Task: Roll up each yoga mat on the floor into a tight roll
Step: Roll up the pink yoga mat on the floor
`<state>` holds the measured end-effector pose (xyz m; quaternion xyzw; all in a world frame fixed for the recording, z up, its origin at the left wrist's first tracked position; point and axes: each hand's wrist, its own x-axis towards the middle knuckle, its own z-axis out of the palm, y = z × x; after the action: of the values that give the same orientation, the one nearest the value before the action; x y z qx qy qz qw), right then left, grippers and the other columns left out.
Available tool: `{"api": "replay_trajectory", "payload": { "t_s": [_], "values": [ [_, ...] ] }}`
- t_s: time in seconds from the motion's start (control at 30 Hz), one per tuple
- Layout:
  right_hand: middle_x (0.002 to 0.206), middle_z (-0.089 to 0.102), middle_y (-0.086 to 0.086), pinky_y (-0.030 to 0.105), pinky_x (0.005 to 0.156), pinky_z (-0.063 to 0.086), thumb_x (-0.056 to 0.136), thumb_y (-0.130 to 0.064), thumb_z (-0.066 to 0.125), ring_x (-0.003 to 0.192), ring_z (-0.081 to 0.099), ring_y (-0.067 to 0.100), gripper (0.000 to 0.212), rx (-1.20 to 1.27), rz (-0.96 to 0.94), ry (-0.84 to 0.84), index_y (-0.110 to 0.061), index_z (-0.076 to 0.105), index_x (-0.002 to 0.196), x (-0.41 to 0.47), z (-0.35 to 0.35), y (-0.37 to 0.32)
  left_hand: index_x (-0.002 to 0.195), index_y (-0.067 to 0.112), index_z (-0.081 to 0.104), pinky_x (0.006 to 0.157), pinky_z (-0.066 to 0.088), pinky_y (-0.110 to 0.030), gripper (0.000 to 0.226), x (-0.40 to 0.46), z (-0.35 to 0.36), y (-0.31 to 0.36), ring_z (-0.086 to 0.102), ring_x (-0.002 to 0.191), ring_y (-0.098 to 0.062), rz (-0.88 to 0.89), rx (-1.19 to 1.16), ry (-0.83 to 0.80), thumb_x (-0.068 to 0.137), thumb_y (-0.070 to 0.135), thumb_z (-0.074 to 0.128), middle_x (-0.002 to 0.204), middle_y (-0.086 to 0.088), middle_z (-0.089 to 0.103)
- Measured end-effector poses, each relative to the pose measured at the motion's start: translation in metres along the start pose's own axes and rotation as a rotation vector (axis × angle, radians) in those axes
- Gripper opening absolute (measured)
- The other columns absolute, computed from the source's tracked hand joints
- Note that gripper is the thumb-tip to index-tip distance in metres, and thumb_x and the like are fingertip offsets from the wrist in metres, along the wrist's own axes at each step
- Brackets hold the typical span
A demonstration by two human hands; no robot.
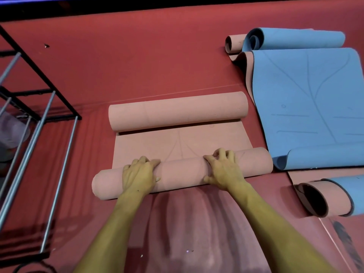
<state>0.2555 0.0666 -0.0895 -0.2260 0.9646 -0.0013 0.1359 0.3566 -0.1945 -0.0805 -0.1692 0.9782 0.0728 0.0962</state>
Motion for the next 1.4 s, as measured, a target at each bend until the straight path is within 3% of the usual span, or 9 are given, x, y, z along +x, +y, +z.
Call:
{"api": "replay_trajectory", "payload": {
  "t_s": [0.2, 0.3, 0.4, 0.53, 0.7, 0.8, 0.93, 1.27, 1.4],
  "values": [
    [0.148, 0.045, 0.002, 0.059, 0.116, 0.028, 0.078, -0.07, 0.058, 0.134, 0.039, 0.037, 0.086, 0.0, -0.04, 0.038, -0.02, 0.041, 0.145, 0.002, 0.008, 0.004, 0.136, 0.033, 0.048, 0.111, 0.03, -0.054, 0.048, 0.001, 0.001, 0.007, 0.051, 0.132, -0.026, -0.059, -0.154, -0.077, 0.09, 0.036, 0.06, 0.133, 0.001, 0.061],
    [0.159, 0.034, 0.007, 0.07, 0.118, 0.017, 0.067, -0.073, 0.076, 0.147, 0.023, 0.045, 0.102, -0.065, -0.007, 0.02, -0.021, 0.04, 0.147, 0.001, 0.013, -0.002, 0.145, 0.038, 0.044, 0.12, 0.012, -0.066, 0.067, 0.002, 0.002, 0.005, 0.011, 0.159, -0.028, -0.037, -0.109, -0.111, 0.083, 0.049, 0.066, 0.166, -0.002, 0.032],
    [0.157, 0.031, 0.018, 0.074, 0.117, 0.014, 0.048, -0.076, 0.086, 0.143, 0.025, 0.049, 0.124, -0.08, 0.066, 0.078, -0.028, 0.037, 0.151, -0.001, 0.022, -0.004, 0.155, 0.046, 0.033, 0.121, 0.003, -0.071, 0.087, 0.001, 0.011, -0.001, -0.01, 0.16, -0.03, -0.038, -0.091, -0.128, 0.077, 0.052, 0.073, 0.174, -0.008, 0.003],
    [0.152, 0.036, 0.014, 0.072, 0.116, 0.02, 0.05, -0.059, 0.094, 0.14, 0.03, 0.044, 0.13, -0.122, 0.056, 0.108, -0.025, 0.028, 0.157, -0.001, 0.029, 0.0, 0.16, 0.051, 0.013, 0.124, -0.001, -0.066, 0.106, 0.0, 0.023, -0.007, -0.001, 0.16, -0.03, -0.06, -0.027, -0.106, 0.075, 0.052, 0.078, 0.173, -0.009, 0.008],
    [0.144, 0.048, 0.009, 0.061, 0.109, 0.034, 0.081, -0.011, 0.066, 0.13, 0.044, 0.039, 0.065, -0.22, 0.044, 0.232, -0.016, 0.046, 0.143, 0.009, 0.031, 0.008, 0.159, 0.052, 0.007, 0.124, 0.004, -0.065, 0.111, 0.006, 0.031, -0.007, 0.017, 0.154, -0.026, -0.046, 0.094, -0.047, 0.079, 0.04, 0.082, 0.164, -0.004, 0.025],
    [0.135, 0.055, 0.004, 0.056, 0.099, 0.039, 0.086, -0.012, 0.06, 0.118, 0.05, 0.035, 0.053, -0.249, 0.01, 0.216, -0.02, 0.05, 0.137, 0.015, 0.021, 0.013, 0.155, 0.052, 0.022, 0.12, 0.016, -0.064, 0.102, 0.013, 0.023, -0.006, 0.036, 0.14, -0.022, -0.033, 0.118, -0.038, 0.075, 0.04, 0.084, 0.148, 0.001, 0.043],
    [0.135, 0.056, 0.002, 0.053, 0.097, 0.043, 0.083, -0.015, 0.069, 0.118, 0.05, 0.033, 0.061, -0.245, -0.002, 0.087, -0.022, 0.047, 0.14, 0.02, 0.005, 0.013, 0.147, 0.052, 0.033, 0.107, 0.035, -0.055, 0.097, 0.018, 0.007, -0.004, 0.052, 0.126, -0.025, -0.032, 0.133, -0.15, 0.067, 0.04, 0.087, 0.132, 0.003, 0.056],
    [0.13, 0.058, 0.0, 0.047, 0.092, 0.046, 0.068, -0.042, 0.086, 0.121, 0.048, 0.029, 0.079, -0.193, -0.041, -0.188, -0.021, 0.041, 0.129, 0.0, -0.013, 0.02, 0.13, 0.056, 0.051, 0.095, 0.053, -0.04, 0.09, 0.004, -0.019, -0.005, 0.065, 0.114, -0.023, 0.049, 0.094, -0.469, 0.051, 0.035, 0.088, 0.121, 0.016, 0.069],
    [0.128, 0.06, -0.001, 0.049, 0.096, 0.045, 0.068, -0.074, 0.077, 0.121, 0.05, 0.031, 0.081, -0.06, -0.02, -0.365, -0.022, 0.049, 0.123, -0.002, -0.021, 0.014, 0.121, 0.052, 0.053, 0.089, 0.055, -0.037, 0.085, -0.006, -0.016, -0.006, 0.068, 0.105, -0.024, 0.098, 0.09, -0.491, 0.047, 0.034, 0.09, 0.109, 0.016, 0.072]
  ]
}}
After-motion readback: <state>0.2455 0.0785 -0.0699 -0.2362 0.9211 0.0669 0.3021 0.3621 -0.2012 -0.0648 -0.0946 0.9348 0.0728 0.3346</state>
